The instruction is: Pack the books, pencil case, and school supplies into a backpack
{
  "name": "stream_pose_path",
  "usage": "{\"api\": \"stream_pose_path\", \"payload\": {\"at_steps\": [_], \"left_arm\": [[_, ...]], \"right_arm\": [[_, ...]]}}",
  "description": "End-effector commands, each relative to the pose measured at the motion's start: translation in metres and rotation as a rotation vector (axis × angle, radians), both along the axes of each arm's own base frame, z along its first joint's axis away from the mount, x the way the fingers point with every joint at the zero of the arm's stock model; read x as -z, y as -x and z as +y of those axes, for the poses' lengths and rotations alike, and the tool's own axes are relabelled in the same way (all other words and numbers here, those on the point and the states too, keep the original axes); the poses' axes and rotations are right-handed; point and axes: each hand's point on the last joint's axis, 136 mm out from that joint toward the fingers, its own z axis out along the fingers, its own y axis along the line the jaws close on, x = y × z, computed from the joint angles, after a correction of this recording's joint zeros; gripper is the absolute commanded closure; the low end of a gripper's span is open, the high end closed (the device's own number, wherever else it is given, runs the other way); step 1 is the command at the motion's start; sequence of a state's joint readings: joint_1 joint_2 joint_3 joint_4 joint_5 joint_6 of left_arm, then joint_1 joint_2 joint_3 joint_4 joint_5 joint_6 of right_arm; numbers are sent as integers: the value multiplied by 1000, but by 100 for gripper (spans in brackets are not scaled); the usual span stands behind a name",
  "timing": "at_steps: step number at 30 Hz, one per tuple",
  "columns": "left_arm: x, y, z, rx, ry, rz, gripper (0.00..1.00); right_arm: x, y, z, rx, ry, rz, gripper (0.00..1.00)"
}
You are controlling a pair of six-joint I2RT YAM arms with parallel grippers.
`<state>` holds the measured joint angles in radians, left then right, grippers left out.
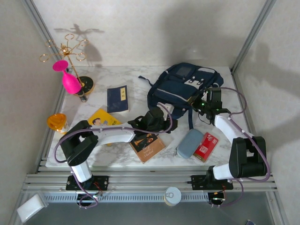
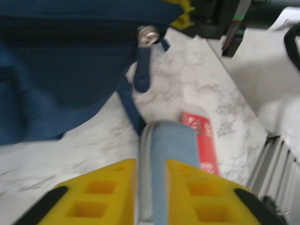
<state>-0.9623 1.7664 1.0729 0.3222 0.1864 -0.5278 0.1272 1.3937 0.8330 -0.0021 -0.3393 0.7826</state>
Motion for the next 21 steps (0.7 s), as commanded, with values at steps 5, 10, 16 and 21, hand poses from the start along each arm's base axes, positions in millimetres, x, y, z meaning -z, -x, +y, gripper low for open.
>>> {"api": "stream_pose_path", "payload": {"at_steps": [5,10,16,21], "left_arm": [[4,-31,-13,-205,-42,-4,68],[8,-39,-28,-195,-35,-8,66],[12,-57,-25,-257,-74,-32,80],[9,-64,-11,-286,-71,-31,97]], "right_arm": [[-37,-5,18,-17,-50,-128,100],[-32,-3,24,-25,-57,-119,100],[-29,0,27,-37,-54,-112,100],[-32,1,24,-32,-35,-117,100]]}}
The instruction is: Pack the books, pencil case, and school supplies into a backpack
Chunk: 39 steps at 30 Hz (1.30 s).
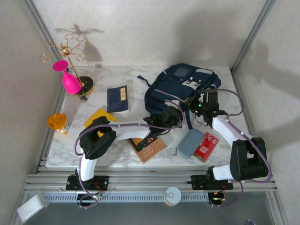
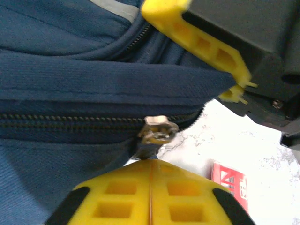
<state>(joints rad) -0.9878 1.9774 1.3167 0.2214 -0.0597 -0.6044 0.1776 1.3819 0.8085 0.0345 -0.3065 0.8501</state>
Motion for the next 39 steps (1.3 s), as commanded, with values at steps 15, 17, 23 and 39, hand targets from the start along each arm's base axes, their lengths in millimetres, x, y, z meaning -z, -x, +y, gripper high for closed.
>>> {"api": "stream_pose_path", "payload": {"at_steps": [15,17,23,39], "left_arm": [[-14,6,50,73,-83,-42,100],[-19,15,43,153,-80,-62,100],[-36,28,23,316,-73,-102,77],[-21,-7,19,57,-107,45,64]], "right_arm": [[-47,-8,3,-53,28,-148,100],[-49,-7,5,-61,17,-152,100],[-49,-10,13,-83,-28,-124,100],[-37,-16,20,-75,-102,-36,100]]}}
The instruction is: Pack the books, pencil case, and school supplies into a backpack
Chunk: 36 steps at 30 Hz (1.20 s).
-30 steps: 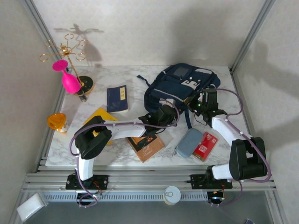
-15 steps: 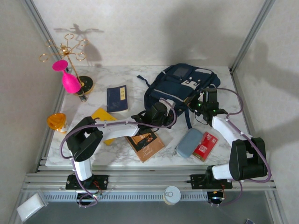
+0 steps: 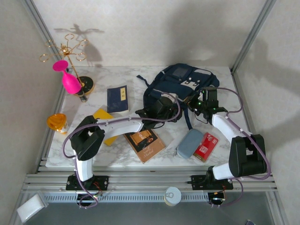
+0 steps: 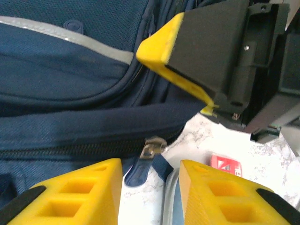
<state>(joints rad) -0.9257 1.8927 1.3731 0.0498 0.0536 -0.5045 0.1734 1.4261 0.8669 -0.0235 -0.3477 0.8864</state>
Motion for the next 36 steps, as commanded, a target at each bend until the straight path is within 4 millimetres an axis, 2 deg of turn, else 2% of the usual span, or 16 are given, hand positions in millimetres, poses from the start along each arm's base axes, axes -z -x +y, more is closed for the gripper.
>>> {"api": "stream_pose_path", "payload": {"at_steps": [1,11,17,20,25,32,34,36], "left_arm": [[15,-2,0,-36,-70,41,63],[38,-6,10,-113,-168,59,60],[37,-8,-10,-87,-132,53,62],[34,-17,-16,-96,-139,28,66],[16,-26,-21,-109,-100,-22,74],[0,-22,-16,-87,-87,-54,90],[-3,-19,-12,-84,-89,-62,98],[-5,-16,-7,-85,-87,-67,100]], "right_arm": [[-38,-13,15,-63,-63,-100,100],[-37,-16,17,-66,-69,-99,100],[-37,-16,17,-65,-70,-97,100],[-35,-14,18,-71,-79,-94,100],[-30,-11,17,-75,-68,-86,100],[-31,-12,14,-80,-41,-93,100],[-32,-12,13,-83,-34,-93,100],[-35,-12,12,-82,-29,-102,100]]}}
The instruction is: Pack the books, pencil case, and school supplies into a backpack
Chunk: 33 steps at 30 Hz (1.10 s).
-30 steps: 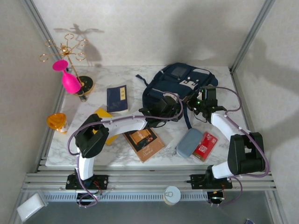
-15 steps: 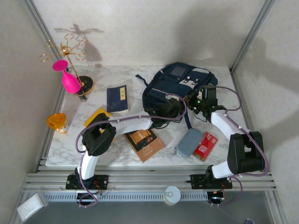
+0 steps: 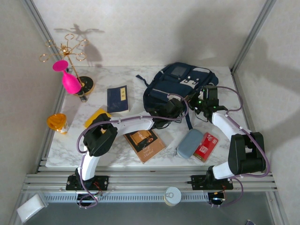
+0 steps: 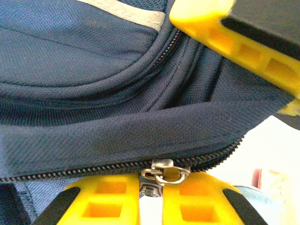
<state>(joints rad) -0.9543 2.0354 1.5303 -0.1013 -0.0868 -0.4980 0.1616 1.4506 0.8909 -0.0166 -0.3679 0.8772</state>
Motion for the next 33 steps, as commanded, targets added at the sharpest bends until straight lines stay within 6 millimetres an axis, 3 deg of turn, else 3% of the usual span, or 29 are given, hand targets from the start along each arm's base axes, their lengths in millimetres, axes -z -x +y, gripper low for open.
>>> {"api": "stream_pose_path", "payload": {"at_steps": [1,10,20,26,29,31,33], "left_arm": [[-42,0,3,3,73,-82,100],[-38,12,31,32,61,-60,100],[-11,21,74,123,-45,-24,100],[0,30,75,223,-99,-16,100],[-8,33,64,249,-31,-12,100],[-18,28,59,222,24,-24,100],[-28,23,51,203,86,-37,100]], "right_arm": [[-34,-5,11,-72,-22,-95,100],[-39,-7,-1,-59,-15,-105,100],[-39,-19,-20,-50,21,-113,100],[-34,-37,-33,-25,25,-94,100],[-29,-41,-35,-13,43,-82,91],[-22,-37,-36,-6,58,-62,76],[-12,-27,-39,-5,81,-23,54]]}}
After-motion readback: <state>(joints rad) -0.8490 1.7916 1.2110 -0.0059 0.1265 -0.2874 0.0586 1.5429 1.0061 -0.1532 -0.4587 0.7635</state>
